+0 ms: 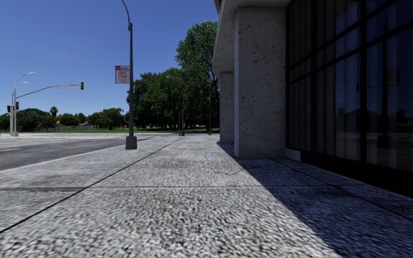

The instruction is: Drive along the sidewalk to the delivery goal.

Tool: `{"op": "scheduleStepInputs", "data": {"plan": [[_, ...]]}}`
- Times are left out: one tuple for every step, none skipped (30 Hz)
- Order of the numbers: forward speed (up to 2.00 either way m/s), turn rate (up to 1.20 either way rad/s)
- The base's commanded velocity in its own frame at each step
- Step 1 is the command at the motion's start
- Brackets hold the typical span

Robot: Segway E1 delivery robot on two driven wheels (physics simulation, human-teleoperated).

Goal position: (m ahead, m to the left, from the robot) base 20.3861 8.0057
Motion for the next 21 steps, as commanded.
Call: {"op": "scheduleStepInputs", "data": {"plan": [[1.92, 0.00], [1.92, 0.00], [1.92, 0.00], [1.92, 0.00], [1.92, 0.00], [1.92, 0.00], [1.92, 0.00], [1.92, 0.00], [1.92, 0.00], [1.92, 0.00], [1.92, 0.00], [1.92, 0.00], [1.92, 0.00], [1.92, 0.00], [1.91, 0.00], [1.76, 0.00], [1.76, 0.00], [1.74, 0.00], [1.74, 0.00], [1.74, 0.00], [1.74, 0.00]]}}
